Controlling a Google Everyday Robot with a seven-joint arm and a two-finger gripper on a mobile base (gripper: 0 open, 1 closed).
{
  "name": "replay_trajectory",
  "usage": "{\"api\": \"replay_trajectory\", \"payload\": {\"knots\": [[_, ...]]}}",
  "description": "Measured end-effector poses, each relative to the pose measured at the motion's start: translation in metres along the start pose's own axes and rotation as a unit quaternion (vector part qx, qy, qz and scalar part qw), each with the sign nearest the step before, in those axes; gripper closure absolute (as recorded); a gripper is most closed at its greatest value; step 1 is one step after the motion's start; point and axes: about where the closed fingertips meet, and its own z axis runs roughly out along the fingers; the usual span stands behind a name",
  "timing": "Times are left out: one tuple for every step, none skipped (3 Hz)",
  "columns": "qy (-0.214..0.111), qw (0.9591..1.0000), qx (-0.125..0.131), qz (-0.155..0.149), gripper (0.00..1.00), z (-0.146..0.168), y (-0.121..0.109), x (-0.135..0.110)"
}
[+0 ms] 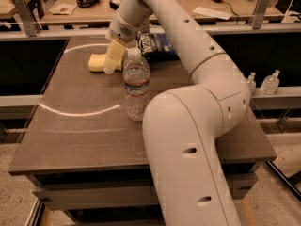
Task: Pick sponge
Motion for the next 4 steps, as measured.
{"api": "replay_trajectory", "payload": {"knots": [[0.004, 0.9999, 0.008, -0.014, 0.0, 0.001, -0.003, 0.007], [0.007, 0.9997, 0.019, -0.017, 0.0, 0.004, -0.006, 0.018], [0.017, 0.9995, 0.023, -0.012, 0.0, 0.01, -0.007, 0.026], [0.029, 0.9993, 0.021, -0.008, 0.0, 0.019, -0.006, 0.024]]}}
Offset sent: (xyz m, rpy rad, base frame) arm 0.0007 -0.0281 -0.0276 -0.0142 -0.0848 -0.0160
